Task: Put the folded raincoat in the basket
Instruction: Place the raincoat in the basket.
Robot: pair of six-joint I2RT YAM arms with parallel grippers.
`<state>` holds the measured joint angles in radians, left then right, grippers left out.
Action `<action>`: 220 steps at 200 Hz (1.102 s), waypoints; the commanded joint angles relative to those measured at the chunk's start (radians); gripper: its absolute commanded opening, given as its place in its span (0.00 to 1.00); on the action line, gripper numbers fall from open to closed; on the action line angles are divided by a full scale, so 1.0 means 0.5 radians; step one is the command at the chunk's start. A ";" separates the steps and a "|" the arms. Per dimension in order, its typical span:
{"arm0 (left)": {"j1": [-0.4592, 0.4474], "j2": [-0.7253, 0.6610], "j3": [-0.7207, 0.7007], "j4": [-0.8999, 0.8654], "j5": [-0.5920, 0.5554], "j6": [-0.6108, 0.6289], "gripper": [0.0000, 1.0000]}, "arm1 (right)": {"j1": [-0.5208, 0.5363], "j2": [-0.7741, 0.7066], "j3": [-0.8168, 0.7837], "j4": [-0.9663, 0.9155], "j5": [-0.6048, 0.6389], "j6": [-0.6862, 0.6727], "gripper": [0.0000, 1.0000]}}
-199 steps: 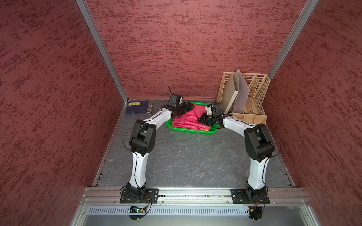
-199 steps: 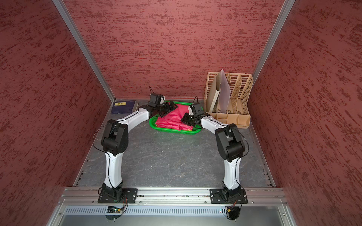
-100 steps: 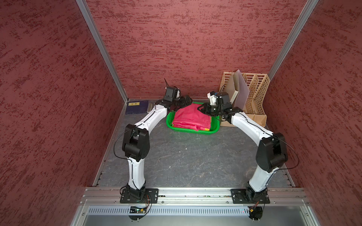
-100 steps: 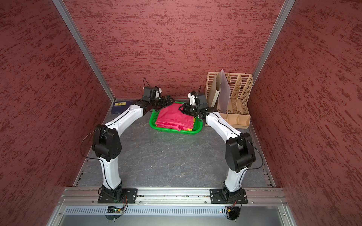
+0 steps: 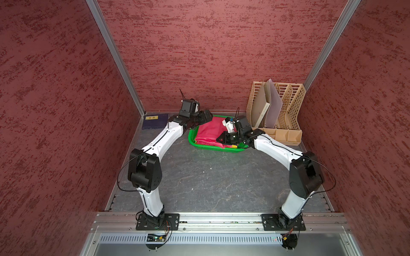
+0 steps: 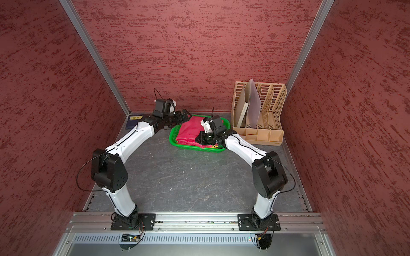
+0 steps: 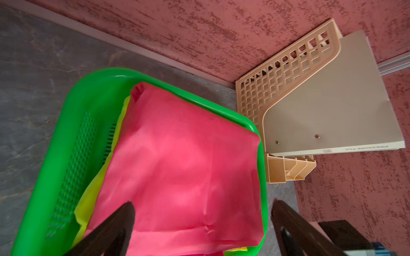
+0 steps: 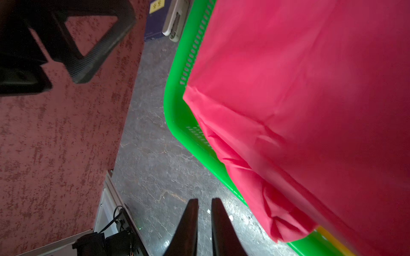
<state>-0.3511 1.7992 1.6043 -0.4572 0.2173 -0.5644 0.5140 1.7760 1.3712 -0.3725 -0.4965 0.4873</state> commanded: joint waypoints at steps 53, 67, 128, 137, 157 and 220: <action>0.018 -0.172 -0.154 0.056 -0.059 0.003 1.00 | 0.012 0.195 0.008 -0.109 0.282 -0.165 0.14; 0.021 -0.169 -0.165 0.058 -0.060 0.004 1.00 | 0.012 0.243 0.021 -0.112 0.341 -0.182 0.13; 0.012 -0.147 -0.214 0.059 -0.067 0.003 1.00 | 0.012 0.405 0.057 -0.061 0.418 -0.189 0.13; 0.009 -0.147 -0.222 0.053 -0.068 0.006 1.00 | 0.012 0.403 0.055 -0.069 0.431 -0.200 0.13; 0.002 -0.163 -0.229 0.046 -0.072 0.006 1.00 | 0.012 0.293 0.001 -0.013 0.339 -0.235 0.19; -0.052 -0.192 -0.053 0.019 -0.086 0.003 1.00 | 0.010 -0.309 0.147 -0.307 0.024 -0.264 0.42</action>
<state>-0.3637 1.7329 1.5188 -0.4534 0.1947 -0.5678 0.5156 1.7226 1.3602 -0.4267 -0.4271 0.3756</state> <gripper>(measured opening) 0.997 0.395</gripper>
